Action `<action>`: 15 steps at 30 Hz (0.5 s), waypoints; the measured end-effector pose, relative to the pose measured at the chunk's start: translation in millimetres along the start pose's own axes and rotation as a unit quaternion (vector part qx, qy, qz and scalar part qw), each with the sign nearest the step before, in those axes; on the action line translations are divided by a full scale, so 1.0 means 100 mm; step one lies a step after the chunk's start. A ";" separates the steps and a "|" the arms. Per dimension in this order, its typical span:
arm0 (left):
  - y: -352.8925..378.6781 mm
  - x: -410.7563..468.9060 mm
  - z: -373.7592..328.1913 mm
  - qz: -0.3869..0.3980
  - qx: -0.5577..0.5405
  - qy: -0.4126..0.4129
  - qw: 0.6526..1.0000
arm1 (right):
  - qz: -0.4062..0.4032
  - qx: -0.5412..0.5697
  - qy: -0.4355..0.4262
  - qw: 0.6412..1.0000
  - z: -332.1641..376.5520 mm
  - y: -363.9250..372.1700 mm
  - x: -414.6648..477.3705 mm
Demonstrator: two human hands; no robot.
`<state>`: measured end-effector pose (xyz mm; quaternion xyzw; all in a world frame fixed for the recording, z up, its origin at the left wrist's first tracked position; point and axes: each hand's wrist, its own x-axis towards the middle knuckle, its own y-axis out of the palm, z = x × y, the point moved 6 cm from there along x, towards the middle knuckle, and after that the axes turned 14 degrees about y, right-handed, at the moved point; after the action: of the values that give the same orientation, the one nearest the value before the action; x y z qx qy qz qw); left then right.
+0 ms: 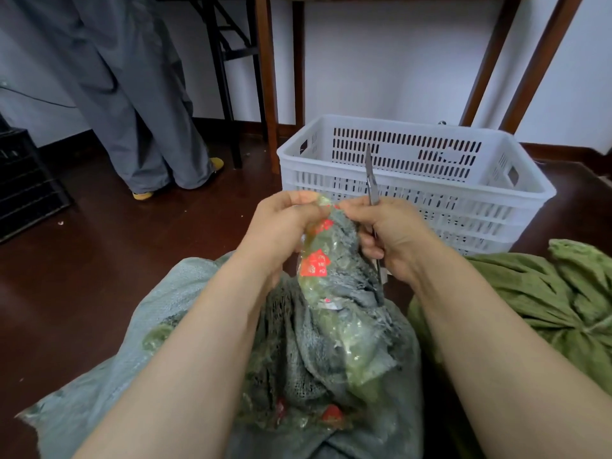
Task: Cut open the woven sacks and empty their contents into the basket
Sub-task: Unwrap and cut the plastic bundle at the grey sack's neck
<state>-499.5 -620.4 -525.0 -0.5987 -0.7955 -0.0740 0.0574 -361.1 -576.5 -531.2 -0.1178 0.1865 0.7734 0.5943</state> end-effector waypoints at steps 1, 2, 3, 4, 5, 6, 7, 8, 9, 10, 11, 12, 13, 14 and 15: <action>0.00 -0.02 -0.02 0.004 0.002 0.000 1.000 | -0.012 -0.017 0.000 1.000 0.01 0.00 -0.01; 0.00 -0.04 -0.04 0.005 0.007 0.003 1.000 | -0.030 -0.050 -0.006 0.998 0.03 -0.01 -0.04; -0.01 -0.04 -0.04 0.005 0.014 0.009 1.000 | -0.057 -0.099 -0.022 0.993 0.07 -0.02 -0.07; -0.03 -0.04 -0.04 0.006 0.023 0.017 1.000 | -0.090 -0.151 -0.053 0.983 0.13 -0.04 -0.10; -0.06 -0.03 -0.04 0.007 0.033 0.026 0.999 | -0.117 -0.187 -0.092 0.971 0.21 -0.05 -0.13; -0.07 -0.03 -0.04 0.014 0.046 0.034 0.998 | -0.124 -0.196 -0.131 0.964 0.28 -0.04 -0.17; -0.06 -0.03 -0.04 0.025 0.055 0.041 0.997 | -0.116 -0.190 -0.154 0.963 0.34 -0.01 -0.21; -0.05 -0.03 -0.04 0.034 0.063 0.046 0.996 | -0.100 -0.188 -0.167 0.963 0.36 0.03 -0.23; -0.03 -0.02 -0.04 0.040 0.067 0.052 0.996 | -0.089 -0.196 -0.171 0.962 0.37 0.07 -0.25; -0.02 -0.02 -0.05 0.039 0.067 0.058 0.995 | -0.078 -0.205 -0.170 0.961 0.36 0.11 -0.25; 0.00 -0.02 -0.07 0.037 0.064 0.063 0.995 | -0.072 -0.210 -0.166 0.961 0.34 0.14 -0.25; 0.01 -0.03 -0.08 0.033 0.062 0.065 0.995 | -0.071 -0.211 -0.164 0.961 0.32 0.15 -0.24; 0.01 -0.03 -0.08 0.027 0.061 0.065 0.996 | -0.081 -0.214 -0.163 0.960 0.31 0.14 -0.24; 0.00 -0.04 -0.08 0.019 0.058 0.064 0.996 | -0.102 -0.227 -0.166 0.954 0.32 0.12 -0.24; -0.02 -0.03 -0.06 0.006 0.053 0.062 0.997 | -0.127 -0.246 -0.170 0.946 0.34 0.11 -0.24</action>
<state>-501.0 -625.2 -519.7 -0.5941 -0.7893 -0.0684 0.1392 -363.7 -585.4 -489.3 -0.1498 -0.1301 0.7217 0.6632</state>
